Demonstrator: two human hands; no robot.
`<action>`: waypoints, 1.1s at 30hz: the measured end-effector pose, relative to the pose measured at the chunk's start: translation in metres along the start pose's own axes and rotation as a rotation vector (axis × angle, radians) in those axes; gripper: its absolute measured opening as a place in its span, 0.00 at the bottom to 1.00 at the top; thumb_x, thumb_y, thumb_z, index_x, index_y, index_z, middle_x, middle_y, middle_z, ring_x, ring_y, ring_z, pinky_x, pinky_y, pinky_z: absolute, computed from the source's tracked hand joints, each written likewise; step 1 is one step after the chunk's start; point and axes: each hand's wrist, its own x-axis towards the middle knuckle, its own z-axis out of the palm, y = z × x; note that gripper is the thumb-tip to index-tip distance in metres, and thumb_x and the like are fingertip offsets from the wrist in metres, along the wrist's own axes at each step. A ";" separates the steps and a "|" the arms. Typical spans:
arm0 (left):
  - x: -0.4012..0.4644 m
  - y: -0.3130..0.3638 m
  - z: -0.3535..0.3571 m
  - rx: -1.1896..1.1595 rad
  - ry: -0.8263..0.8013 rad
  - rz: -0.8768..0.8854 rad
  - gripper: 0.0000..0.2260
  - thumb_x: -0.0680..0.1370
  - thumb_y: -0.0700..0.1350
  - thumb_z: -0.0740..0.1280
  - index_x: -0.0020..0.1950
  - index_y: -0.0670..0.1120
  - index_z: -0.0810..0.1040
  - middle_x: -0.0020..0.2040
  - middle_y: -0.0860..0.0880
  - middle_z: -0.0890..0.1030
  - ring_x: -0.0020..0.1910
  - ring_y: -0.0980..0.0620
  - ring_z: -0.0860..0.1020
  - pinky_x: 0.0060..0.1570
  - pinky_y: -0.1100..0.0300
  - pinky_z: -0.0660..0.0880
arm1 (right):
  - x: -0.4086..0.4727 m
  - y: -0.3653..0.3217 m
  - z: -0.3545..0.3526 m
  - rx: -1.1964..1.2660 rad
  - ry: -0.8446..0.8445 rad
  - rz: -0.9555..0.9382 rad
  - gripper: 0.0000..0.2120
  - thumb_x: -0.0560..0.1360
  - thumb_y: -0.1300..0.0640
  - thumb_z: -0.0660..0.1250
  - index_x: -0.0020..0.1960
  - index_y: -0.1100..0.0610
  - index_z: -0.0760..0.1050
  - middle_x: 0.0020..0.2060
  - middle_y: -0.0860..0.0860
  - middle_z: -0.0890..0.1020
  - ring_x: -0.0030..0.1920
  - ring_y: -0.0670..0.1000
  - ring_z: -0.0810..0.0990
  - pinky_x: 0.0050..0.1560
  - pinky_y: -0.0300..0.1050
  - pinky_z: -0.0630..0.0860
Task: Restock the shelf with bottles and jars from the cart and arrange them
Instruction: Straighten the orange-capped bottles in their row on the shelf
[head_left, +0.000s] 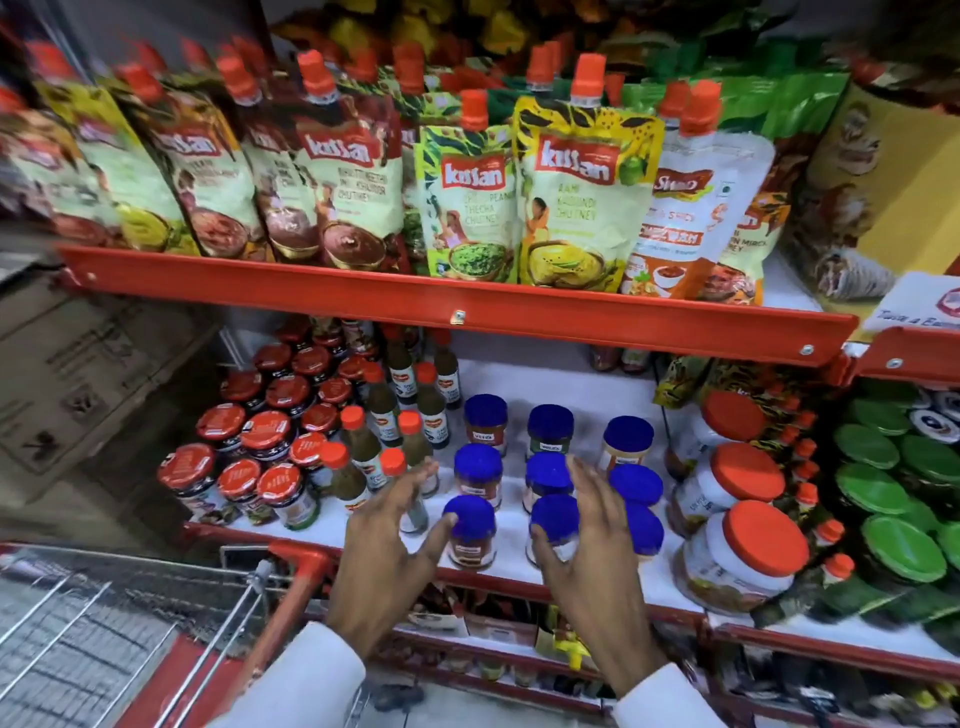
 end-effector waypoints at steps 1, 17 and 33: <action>0.002 -0.007 -0.010 0.020 0.024 0.006 0.23 0.73 0.46 0.75 0.67 0.51 0.76 0.63 0.54 0.81 0.59 0.55 0.80 0.60 0.57 0.77 | 0.004 -0.011 0.009 -0.012 -0.030 -0.039 0.37 0.74 0.52 0.69 0.77 0.50 0.52 0.76 0.47 0.59 0.75 0.46 0.55 0.71 0.36 0.52; 0.035 -0.105 -0.085 0.130 0.026 -0.067 0.23 0.72 0.43 0.74 0.66 0.47 0.76 0.64 0.47 0.80 0.65 0.46 0.76 0.64 0.60 0.68 | 0.054 -0.108 0.118 -0.014 -0.203 -0.196 0.28 0.73 0.56 0.68 0.71 0.52 0.65 0.70 0.50 0.70 0.70 0.51 0.69 0.71 0.45 0.66; 0.068 -0.124 -0.061 -0.037 -0.019 -0.102 0.21 0.69 0.43 0.77 0.62 0.49 0.78 0.50 0.48 0.85 0.46 0.49 0.82 0.49 0.56 0.79 | 0.067 -0.109 0.136 0.087 -0.100 0.092 0.15 0.66 0.60 0.76 0.52 0.53 0.82 0.44 0.47 0.86 0.41 0.47 0.83 0.48 0.45 0.82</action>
